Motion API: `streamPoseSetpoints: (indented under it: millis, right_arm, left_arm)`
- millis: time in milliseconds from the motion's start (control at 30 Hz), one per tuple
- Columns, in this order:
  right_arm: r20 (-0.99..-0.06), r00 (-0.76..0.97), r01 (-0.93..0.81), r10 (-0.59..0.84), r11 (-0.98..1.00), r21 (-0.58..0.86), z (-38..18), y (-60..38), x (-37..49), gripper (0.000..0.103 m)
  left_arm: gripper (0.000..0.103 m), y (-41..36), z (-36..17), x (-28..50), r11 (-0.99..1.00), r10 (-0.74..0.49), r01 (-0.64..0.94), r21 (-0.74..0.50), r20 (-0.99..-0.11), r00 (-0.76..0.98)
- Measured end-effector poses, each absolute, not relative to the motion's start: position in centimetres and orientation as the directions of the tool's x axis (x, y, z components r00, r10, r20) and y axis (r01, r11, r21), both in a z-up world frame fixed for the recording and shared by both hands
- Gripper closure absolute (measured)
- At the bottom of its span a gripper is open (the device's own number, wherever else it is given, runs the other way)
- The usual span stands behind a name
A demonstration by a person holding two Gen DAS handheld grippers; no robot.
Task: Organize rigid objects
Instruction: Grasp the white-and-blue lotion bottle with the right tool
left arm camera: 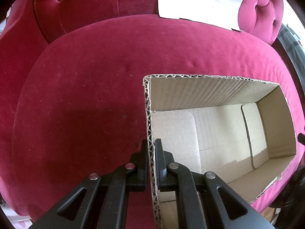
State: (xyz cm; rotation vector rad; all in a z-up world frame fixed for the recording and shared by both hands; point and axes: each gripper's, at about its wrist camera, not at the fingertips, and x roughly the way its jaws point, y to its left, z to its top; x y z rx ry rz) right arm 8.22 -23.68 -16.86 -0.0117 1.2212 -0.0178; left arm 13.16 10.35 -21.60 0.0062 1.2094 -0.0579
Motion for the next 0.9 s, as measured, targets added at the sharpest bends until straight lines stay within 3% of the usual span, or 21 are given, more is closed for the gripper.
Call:
streamPoseSetpoints:
  millis: [267, 400, 667, 767, 833, 900]
  right_arm:
    - [-0.956, 0.293, 0.035, -0.001, 0.999, 0.01, -19.6, -25.0, 7.9, 0.001]
    - [-0.961, 0.276, 0.041, 0.008, 0.999, 0.02, -20.2, -25.4, 7.8, 0.016]
    - [-0.962, 0.27, 0.043, 0.026, 0.998, 0.039, -21.0, -25.9, 7.6, 0.032]
    - [-0.962, 0.273, 0.036, 0.023, 0.999, 0.034, -21.1, -25.5, 7.7, 0.042]
    - [-0.961, 0.274, 0.032, 0.022, 0.999, 0.032, -21.1, -25.1, 7.7, 0.063]
    - [-0.965, 0.262, 0.023, 0.022, 0.999, 0.029, -21.4, -24.7, 7.8, 0.074]
  left_arm:
    - [0.097, 10.8, -21.7, 13.2, 0.998, -0.048, 0.044, -0.034, -0.934, 0.354]
    - [0.096, 10.6, -21.6, 13.2, 0.998, -0.044, 0.049, -0.028, -0.935, 0.352]
    - [0.096, 10.0, -21.5, 13.0, 0.998, -0.029, 0.06, -0.008, -0.933, 0.359]
    - [0.096, 10.1, -21.5, 13.0, 0.998, -0.031, 0.058, -0.011, -0.932, 0.361]
    - [0.096, 10.1, -21.5, 12.9, 0.998, -0.028, 0.059, -0.007, -0.932, 0.362]
    - [0.096, 10.1, -21.6, 12.9, 0.998, -0.029, 0.059, -0.008, -0.932, 0.362]
